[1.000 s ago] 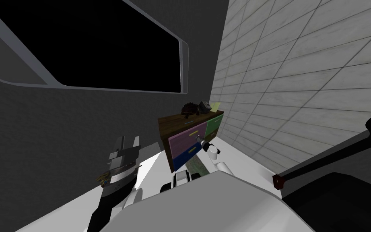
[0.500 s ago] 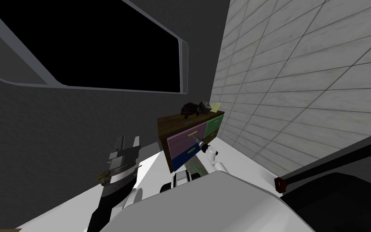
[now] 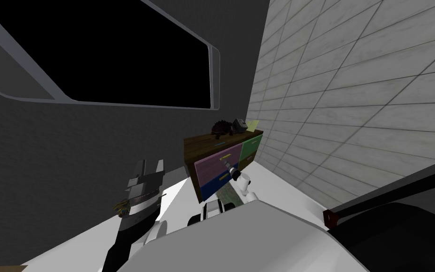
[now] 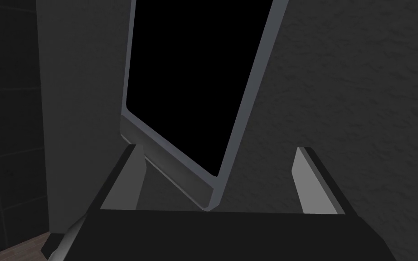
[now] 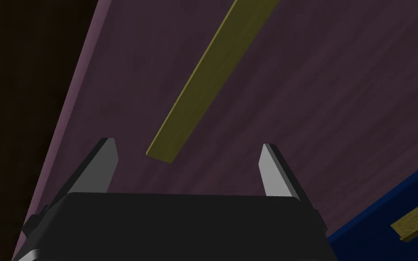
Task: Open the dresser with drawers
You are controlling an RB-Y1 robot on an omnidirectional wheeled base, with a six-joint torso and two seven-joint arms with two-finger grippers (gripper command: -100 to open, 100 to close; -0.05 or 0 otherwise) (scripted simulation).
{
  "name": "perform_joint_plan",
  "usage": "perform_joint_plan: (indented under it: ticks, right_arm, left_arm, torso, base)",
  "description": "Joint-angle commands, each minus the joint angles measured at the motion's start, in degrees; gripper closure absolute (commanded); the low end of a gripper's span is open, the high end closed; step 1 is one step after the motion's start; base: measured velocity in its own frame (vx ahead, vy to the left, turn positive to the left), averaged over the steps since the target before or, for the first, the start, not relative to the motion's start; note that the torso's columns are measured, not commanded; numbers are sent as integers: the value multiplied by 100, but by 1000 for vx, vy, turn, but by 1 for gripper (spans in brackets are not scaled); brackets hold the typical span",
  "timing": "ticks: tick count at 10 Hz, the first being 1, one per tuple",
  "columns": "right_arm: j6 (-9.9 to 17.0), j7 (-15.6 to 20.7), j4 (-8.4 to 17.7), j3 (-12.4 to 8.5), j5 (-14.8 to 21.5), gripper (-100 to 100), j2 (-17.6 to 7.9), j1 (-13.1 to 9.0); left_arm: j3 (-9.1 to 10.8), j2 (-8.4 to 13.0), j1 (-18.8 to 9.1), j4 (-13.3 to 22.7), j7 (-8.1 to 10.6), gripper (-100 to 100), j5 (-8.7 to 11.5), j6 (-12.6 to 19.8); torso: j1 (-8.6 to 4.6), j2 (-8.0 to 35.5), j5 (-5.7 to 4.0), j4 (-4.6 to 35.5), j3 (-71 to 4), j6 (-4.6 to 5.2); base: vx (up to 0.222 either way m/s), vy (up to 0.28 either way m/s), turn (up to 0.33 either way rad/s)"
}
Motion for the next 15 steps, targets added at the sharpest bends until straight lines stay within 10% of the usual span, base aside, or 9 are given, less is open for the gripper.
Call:
perform_joint_plan:
  ticks: [1, 3, 4, 10, 11, 15]
  right_arm:
    - [79, -16, 42, -34, -83, -100, 338, 5]
    - [63, -8, 40, -26, -67, -100, 277, -3]
    - [63, -9, 40, -26, -67, 100, 275, -2]
    - [-17, -236, -40, 64, -6, 100, 128, -11]
    - [4, -246, -42, 60, -32, -100, -62, 5]
    - [202, -241, -39, 23, -247, -100, -580, 106]
  left_arm:
    - [0, 0, 0, 0, 0, 0, 0, 0]
    - [0, 0, 0, 0, 0, 0, 0, 0]
    - [0, 0, 0, 0, 0, 0, 0, 0]
    - [0, 0, -3, 0, 0, 0, 0, 1]
    - [0, 0, -1, 0, 0, 0, 0, 0]
    - [0, 0, 1, 0, 0, 0, 0, 0]
  torso:
    - [0, 0, 0, 0, 0, -1]
    - [-6, 1, -1, 0, 0, 0]
    - [-6, 1, -2, 0, 1, 0]
    - [1, 8, 0, 2, 5, -1]
    - [9, -33, 2, -7, -18, -2]
    - [-5, -7, -2, -2, -4, -1]
  base:
    - [2, -6, 3]
    - [0, 0, 0]
    - [0, 0, 0]
    - [-160, -47, -2]
    - [-18, -3, -2]
    - [40, 12, -5]
